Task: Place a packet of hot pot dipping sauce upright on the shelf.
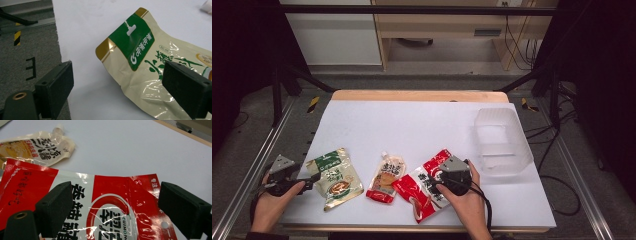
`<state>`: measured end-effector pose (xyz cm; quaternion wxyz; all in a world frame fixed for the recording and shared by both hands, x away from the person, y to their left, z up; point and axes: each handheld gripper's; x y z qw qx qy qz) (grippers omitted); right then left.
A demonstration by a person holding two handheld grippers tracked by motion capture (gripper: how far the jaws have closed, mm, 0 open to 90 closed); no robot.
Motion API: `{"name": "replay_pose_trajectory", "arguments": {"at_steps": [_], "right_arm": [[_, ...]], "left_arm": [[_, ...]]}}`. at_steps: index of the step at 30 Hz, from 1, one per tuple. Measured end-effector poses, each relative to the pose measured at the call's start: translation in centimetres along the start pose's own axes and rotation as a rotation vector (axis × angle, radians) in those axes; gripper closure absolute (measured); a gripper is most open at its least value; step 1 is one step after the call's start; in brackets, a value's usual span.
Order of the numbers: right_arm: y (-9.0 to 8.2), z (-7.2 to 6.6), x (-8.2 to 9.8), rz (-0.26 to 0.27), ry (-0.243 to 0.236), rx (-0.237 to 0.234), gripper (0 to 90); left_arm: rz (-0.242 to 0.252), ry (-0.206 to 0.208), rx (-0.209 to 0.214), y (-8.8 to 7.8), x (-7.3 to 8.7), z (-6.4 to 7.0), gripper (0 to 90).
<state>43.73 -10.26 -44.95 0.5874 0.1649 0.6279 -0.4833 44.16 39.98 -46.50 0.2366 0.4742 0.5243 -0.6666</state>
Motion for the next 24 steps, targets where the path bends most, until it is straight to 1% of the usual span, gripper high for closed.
{"name": "replay_pose_trajectory", "arguments": {"at_steps": [3, 4, 5, 7, 8, 10, 11, 12, 13, 14, 15, 16, 19, 20, 21, 22, 23, 24], "right_arm": [[0.0, 0.2, 0.2, -0.012, 0.005, 0.011, 11.8], [0.0, 0.3, 0.2, -0.015, 0.006, 0.017, 11.7], [0.1, 0.3, 0.2, -0.018, 0.006, 0.021, 11.7], [0.1, 0.3, 0.2, -0.02, 0.011, 0.024, 11.7], [0.1, 0.3, 0.2, -0.02, 0.01, 0.025, 11.7], [0.1, 0.3, 0.2, -0.022, 0.013, 0.027, 11.7], [0.1, 0.3, 0.2, -0.022, 0.013, 0.027, 11.7], [0.1, 0.3, 0.2, -0.022, 0.012, 0.026, 11.7], [0.1, 0.3, 0.2, -0.024, 0.014, 0.028, 11.7], [0.1, 0.3, 0.2, -0.024, 0.014, 0.028, 11.7], [0.1, 0.3, 0.2, -0.024, 0.013, 0.029, 11.7], [0.1, 0.3, 0.2, -0.024, 0.013, 0.029, 11.7], [0.1, 0.3, 0.2, -0.025, 0.011, 0.028, 11.9], [0.1, 0.3, 0.2, -0.025, 0.01, 0.028, 11.9], [0.2, 0.3, 0.2, -0.024, 0.006, 0.026, 12.0], [0.2, 0.3, 0.2, -0.027, 0.001, 0.023, 12.0], [0.2, 0.3, 0.2, -0.027, 0.0, 0.023, 12.1], [0.2, 0.3, 0.3, -0.027, 0.001, 0.023, 12.1]], "left_arm": [[-0.008, -0.006, 0.011, 0.2, 0.1, 0.0, 11.1], [-0.013, -0.01, 0.022, 0.4, 0.1, 0.1, 12.0], [-0.013, -0.01, 0.022, 0.4, 0.1, 0.1, 12.9], [-0.01, -0.016, 0.047, 0.5, 0.1, 0.2, 13.6], [-0.01, -0.025, 0.058, 0.6, 0.1, 0.2, 14.5], [-0.011, -0.026, 0.076, 0.8, 0.0, 0.4, 17.2], [-0.011, -0.026, 0.076, 0.8, 0.0, 0.4, 18.5], [-0.017, -0.028, 0.088, 0.9, 0.0, 0.4, 18.5], [-0.022, -0.039, 0.108, 1.1, 0.0, 0.6, 21.5], [-0.022, -0.039, 0.108, 1.1, 0.0, 0.6, 25.1], [-0.026, -0.037, 0.114, 1.1, 0.0, 0.6, 25.1], [-0.022, -0.047, 0.129, 1.0, 0.0, 0.7, 28.9], [-0.017, -0.052, 0.136, 0.9, -0.1, 0.6, 37.9], [-0.015, -0.06, 0.143, 0.8, -0.1, 0.6, 37.9], [-0.012, -0.064, 0.151, 0.7, -0.1, 0.5, 41.8], [-0.007, -0.067, 0.158, 0.6, -0.1, 0.6, 48.5], [-0.006, -0.068, 0.175, 0.5, -0.2, 0.6, 52.0], [-0.002, -0.064, 0.177, 0.4, -0.2, 0.7, 55.1]]}}
Point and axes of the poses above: each handheld gripper's, and its own axes: y roughly forward along the jaws, x roughly out of its underside, z roughly to its right, and after that the axes turned 10 degrees about z, right-handed
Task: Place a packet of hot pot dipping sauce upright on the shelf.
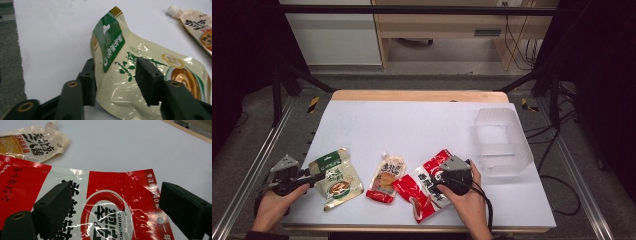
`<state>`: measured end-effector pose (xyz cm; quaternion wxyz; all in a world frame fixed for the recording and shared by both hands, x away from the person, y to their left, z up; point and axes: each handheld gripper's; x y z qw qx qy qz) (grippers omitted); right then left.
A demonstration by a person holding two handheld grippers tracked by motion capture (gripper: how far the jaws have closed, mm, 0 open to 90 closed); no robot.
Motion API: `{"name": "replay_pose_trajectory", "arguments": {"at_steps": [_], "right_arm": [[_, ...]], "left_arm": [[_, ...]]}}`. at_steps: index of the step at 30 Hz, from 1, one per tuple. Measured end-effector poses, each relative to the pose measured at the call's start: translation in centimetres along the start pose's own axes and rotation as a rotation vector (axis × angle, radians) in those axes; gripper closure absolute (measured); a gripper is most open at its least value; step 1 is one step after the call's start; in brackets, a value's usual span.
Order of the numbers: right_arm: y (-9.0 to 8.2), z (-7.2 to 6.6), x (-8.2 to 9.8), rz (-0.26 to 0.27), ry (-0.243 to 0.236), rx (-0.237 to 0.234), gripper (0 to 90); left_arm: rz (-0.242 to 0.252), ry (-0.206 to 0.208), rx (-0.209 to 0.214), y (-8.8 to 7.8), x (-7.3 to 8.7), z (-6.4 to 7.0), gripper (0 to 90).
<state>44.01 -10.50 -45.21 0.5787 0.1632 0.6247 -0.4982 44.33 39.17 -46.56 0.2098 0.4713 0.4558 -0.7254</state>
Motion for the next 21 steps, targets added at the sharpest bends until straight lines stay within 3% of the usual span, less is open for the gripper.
{"name": "replay_pose_trajectory", "arguments": {"at_steps": [7, 11, 21], "right_arm": [[-0.07, 0.05, 0.02, 0.002, 0.002, 0.0, 12.2], [-0.03, 0.08, 0.03, -0.002, 0.004, 0.0, 12.2], [0.15, 0.05, 0.05, -0.015, -0.013, -0.003, 12.2]], "left_arm": [[-0.019, 0.036, -0.015, -0.26, -0.05, 0.25, 70.3], [-0.037, 0.049, -0.041, -0.32, -0.15, 0.14, 85.6], [-0.031, 0.091, -0.049, -0.95, -0.69, 0.39, 90.0]]}}
Point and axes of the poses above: each handheld gripper's, and its own axes: y roughly forward along the jaws, x roughly out of its underside, z roughly to its right, and after that the axes turned 10 degrees about z, right-handed
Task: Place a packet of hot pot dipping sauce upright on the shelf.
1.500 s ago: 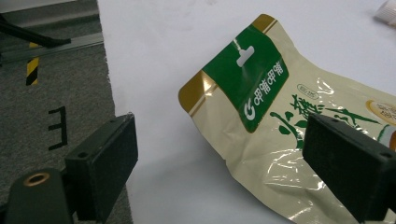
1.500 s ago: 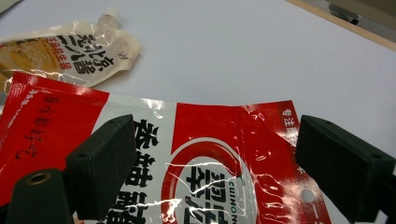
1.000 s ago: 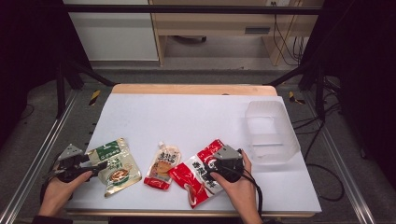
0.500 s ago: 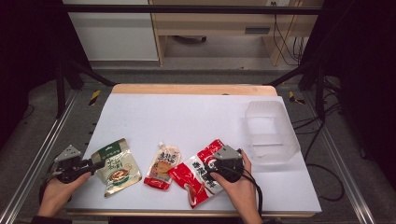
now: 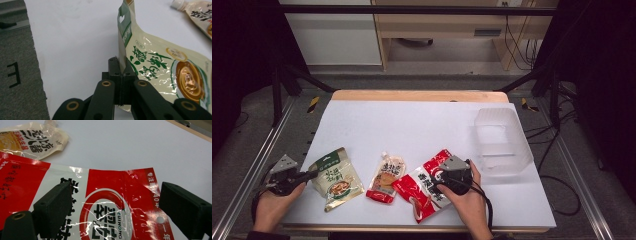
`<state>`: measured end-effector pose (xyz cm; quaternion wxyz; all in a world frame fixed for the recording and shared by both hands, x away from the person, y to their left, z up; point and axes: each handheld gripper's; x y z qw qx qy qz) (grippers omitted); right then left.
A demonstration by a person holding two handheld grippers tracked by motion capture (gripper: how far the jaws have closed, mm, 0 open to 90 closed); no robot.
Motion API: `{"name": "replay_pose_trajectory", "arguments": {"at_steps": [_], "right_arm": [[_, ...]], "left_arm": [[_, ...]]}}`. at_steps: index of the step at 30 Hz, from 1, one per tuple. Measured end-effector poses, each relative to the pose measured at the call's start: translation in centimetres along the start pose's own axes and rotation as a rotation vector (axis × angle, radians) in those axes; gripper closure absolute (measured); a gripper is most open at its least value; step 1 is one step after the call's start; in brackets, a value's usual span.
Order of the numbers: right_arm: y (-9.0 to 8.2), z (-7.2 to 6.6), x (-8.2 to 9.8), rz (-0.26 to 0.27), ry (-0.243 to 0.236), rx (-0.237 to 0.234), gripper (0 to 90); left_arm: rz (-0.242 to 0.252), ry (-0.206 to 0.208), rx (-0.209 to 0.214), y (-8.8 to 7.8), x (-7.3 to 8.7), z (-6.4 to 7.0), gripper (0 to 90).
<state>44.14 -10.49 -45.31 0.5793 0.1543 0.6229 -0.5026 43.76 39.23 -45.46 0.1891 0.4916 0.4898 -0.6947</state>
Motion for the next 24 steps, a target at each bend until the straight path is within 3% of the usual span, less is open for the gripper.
{"name": "replay_pose_trajectory", "arguments": {"at_steps": [4, 6, 7, 11, 15, 18, 21, 24], "right_arm": [[-0.1, 0.1, 0.1, -0.006, -0.001, 0.003, 12.0], [-0.1, 0.1, 0.1, -0.007, -0.001, 0.004, 11.8], [0.0, 0.2, 0.1, -0.014, -0.01, 0.007, 11.4], [0.0, 0.3, 0.2, -0.021, -0.015, 0.002, 10.7], [0.1, 0.2, 0.2, -0.021, -0.031, -0.003, 10.3], [0.1, 0.1, 0.2, -0.019, -0.039, -0.007, 10.4], [0.2, 0.1, 0.2, -0.024, -0.045, -0.013, 10.4], [0.2, 0.1, 0.2, -0.022, -0.044, -0.015, 10.6]], "left_arm": [[0.05, -0.004, 0.008, -0.9, -0.5, 0.2, 90.0], [0.07, 0.016, 0.011, -1.6, -0.9, 0.5, 90.0], [0.108, 0.023, 0.021, -2.3, -1.4, 0.9, 90.0], [0.146, 0.043, 0.043, -3.3, -2.3, 1.5, 90.0], [0.177, 0.115, 0.081, -4.9, -4.0, 3.2, 90.0], [0.184, 0.133, 0.093, -5.5, -4.7, 3.8, 90.0], [0.191, 0.186, 0.123, -6.8, -6.0, 5.2, 90.0], [0.185, 0.221, 0.119, -7.1, -6.5, 5.9, 90.0]]}}
Point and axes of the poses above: each handheld gripper's, and its own axes: y roughly forward along the jaws, x roughly out of its underside, z roughly to its right, and after that the axes turned 10 degrees about z, right-handed
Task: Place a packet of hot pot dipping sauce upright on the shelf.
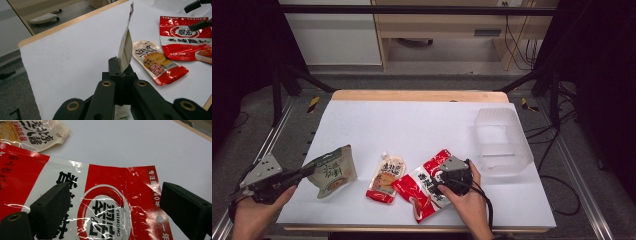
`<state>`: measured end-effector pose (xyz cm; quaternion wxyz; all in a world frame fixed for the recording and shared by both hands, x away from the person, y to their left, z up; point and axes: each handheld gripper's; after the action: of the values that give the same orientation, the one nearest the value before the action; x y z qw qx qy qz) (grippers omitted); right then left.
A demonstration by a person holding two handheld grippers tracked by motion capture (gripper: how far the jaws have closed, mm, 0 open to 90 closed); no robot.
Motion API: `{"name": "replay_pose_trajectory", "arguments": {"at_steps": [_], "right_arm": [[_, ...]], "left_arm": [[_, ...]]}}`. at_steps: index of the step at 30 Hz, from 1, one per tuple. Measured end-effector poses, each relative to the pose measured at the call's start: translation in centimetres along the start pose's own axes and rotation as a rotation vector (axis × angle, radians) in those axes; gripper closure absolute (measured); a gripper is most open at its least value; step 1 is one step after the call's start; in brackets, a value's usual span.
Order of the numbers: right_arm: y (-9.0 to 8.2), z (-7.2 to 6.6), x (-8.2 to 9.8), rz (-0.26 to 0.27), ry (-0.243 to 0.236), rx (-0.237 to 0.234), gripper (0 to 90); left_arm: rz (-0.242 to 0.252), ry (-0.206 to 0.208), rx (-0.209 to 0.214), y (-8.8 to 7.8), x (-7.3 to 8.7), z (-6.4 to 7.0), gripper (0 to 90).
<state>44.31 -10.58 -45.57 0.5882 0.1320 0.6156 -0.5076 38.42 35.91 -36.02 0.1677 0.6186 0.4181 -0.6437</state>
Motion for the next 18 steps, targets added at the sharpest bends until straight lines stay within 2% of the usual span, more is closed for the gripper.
{"name": "replay_pose_trajectory", "arguments": {"at_steps": [1, 4, 6, 7, 10, 11, 12, 14, 15, 18], "right_arm": [[0.0, -0.1, 0.0, 0.003, 0.0, -0.007, 10.8], [-0.2, -0.2, -0.1, 0.014, -0.018, -0.017, 12.2], [-0.3, -0.4, -0.3, 0.019, -0.019, -0.025, 13.6], [-0.5, -0.7, -0.5, 0.017, -0.04, -0.043, 14.8], [-0.7, -0.8, -1.0, 0.024, -0.065, -0.054, 15.7], [-0.9, -0.8, -1.6, 0.026, -0.088, -0.084, 15.9], [-0.9, -0.8, -1.6, 0.026, -0.088, -0.084, 15.9], [-1.1, -0.6, -2.9, 0.016, -0.112, -0.122, 16.1], [-1.1, -0.6, -2.9, 0.016, -0.112, -0.122, 16.1], [-1.4, -0.5, -4.4, 0.001, -0.136, -0.16, 18.3]], "left_arm": [[0.005, 0.019, -0.001, -0.1, -0.7, 0.3, 90.0], [0.014, 0.03, -0.009, -0.3, -1.5, 0.4, 90.0], [0.022, 0.023, 0.003, -0.3, -2.2, 0.1, 90.0], [0.019, 0.032, 0.016, -0.1, -2.9, 0.0, 90.0], [0.009, 0.05, 0.03, 0.2, -3.8, -0.1, 90.0], [0.002, 0.068, 0.042, 0.6, -4.6, -0.2, 90.0], [0.002, 0.068, 0.042, 0.6, -4.6, -0.2, 90.0], [-0.005, 0.095, 0.055, 1.1, -6.0, -0.1, 90.0], [-0.005, 0.095, 0.055, 1.1, -6.0, -0.1, 90.0], [-0.004, 0.121, 0.06, 1.7, -7.2, 0.1, 90.0]]}}
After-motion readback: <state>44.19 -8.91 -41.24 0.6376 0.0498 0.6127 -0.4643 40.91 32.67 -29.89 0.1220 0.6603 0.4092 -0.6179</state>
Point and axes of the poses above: each handheld gripper's, and its own axes: y roughly forward along the jaws, x roughly out of its underside, z roughly to its right, and after that the axes turned 10 degrees about z, right-handed
